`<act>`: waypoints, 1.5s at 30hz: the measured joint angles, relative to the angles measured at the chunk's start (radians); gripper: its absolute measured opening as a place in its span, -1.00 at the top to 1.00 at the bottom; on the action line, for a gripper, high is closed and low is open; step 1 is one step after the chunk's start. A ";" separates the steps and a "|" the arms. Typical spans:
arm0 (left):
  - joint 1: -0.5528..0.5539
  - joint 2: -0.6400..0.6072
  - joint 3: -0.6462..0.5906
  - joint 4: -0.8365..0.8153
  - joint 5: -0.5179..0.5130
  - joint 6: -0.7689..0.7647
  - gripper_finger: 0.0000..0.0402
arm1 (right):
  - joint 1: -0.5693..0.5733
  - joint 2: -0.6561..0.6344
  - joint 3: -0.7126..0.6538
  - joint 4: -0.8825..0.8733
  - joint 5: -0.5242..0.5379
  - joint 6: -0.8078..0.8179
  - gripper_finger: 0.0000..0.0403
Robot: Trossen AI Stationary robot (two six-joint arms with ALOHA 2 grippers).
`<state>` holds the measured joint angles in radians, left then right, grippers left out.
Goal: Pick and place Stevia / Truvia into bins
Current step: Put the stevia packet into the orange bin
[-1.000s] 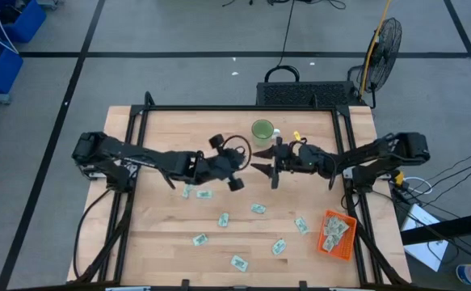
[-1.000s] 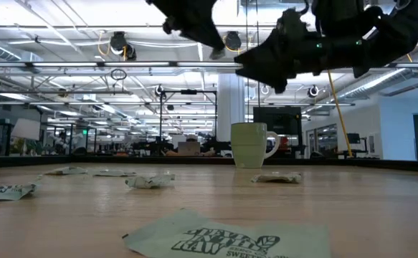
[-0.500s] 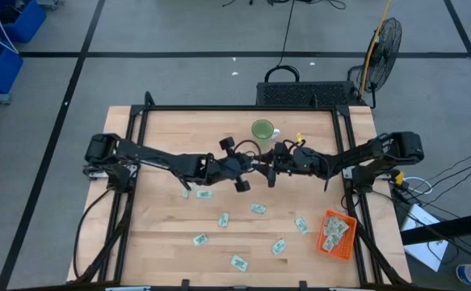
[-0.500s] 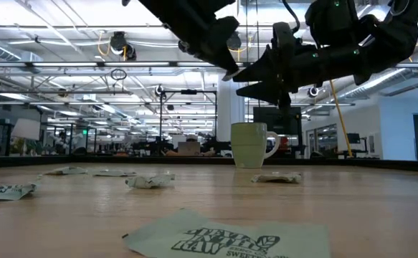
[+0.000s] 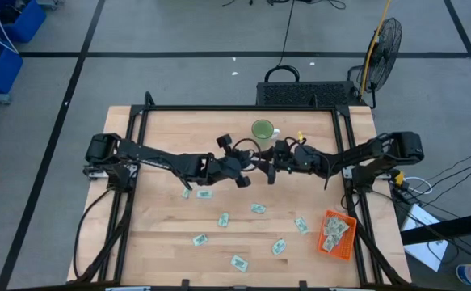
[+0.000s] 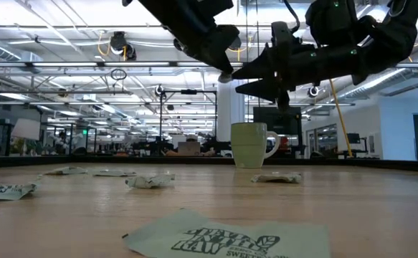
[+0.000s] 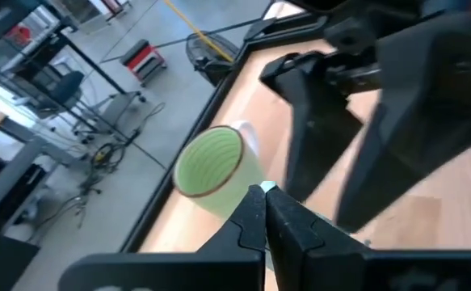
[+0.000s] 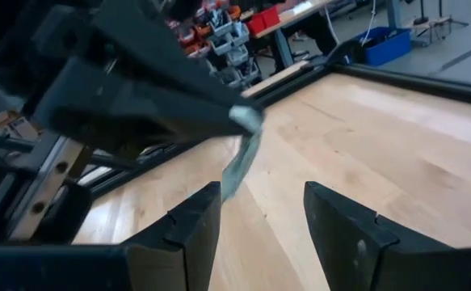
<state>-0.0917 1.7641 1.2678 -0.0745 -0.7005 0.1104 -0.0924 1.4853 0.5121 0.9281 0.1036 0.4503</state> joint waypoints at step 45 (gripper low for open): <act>0.013 -0.001 0.001 0.082 0.143 0.015 0.69 | 0.006 0.000 0.000 0.006 -0.005 -0.306 0.97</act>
<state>-0.0789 1.7634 1.2686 0.0074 -0.5576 0.1250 -0.0867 1.4849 0.5124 0.9342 0.0986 0.1440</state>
